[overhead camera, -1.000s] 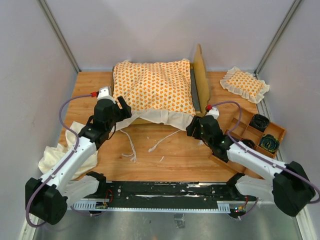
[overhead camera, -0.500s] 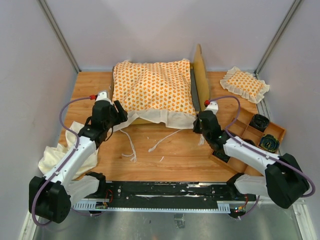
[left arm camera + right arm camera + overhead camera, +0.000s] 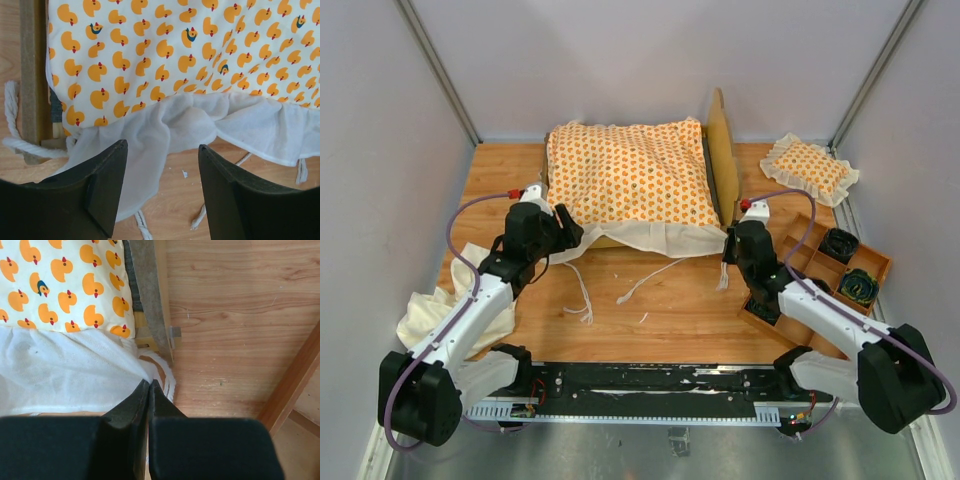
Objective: Set up the pet bed
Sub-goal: Adjust the mattress on the bed frame.
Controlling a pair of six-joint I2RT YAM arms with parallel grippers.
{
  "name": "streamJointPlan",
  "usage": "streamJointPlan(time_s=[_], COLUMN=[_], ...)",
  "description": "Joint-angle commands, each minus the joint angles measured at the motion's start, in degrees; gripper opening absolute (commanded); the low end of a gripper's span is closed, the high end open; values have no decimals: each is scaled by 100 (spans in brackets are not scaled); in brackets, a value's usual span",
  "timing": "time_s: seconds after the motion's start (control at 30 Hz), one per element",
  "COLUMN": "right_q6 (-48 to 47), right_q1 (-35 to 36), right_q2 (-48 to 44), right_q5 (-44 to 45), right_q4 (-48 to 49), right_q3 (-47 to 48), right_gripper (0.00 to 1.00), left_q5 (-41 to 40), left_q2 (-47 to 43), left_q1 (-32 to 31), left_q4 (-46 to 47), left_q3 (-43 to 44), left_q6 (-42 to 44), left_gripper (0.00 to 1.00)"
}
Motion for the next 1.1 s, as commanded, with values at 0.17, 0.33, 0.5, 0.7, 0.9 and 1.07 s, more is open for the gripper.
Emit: streamJointPlan(time_s=[0.17, 0.33, 0.5, 0.7, 0.9, 1.07], right_q6=[-412, -144, 379, 406, 609, 772], right_q1=[-144, 100, 777, 1830, 2160, 2198], right_q2=[121, -371, -731, 198, 1713, 2537], right_q5=[182, -6, -208, 211, 294, 346], right_q4=[-936, -2404, -2104, -1389, -1389, -1349], right_q3=[630, 1320, 1264, 1782, 2796, 3183], right_gripper=[17, 38, 46, 55, 59, 60], left_q5=[987, 900, 608, 242, -137, -186], left_q2=[8, 4, 13, 33, -1, 332], left_q1=[19, -29, -270, -431, -441, -437], left_q4=[424, 342, 456, 604, 1147, 1338], left_q3=[-71, -79, -205, -450, -697, -640], left_q6=[216, 319, 353, 246, 1, -35], left_gripper=[65, 65, 65, 67, 71, 73])
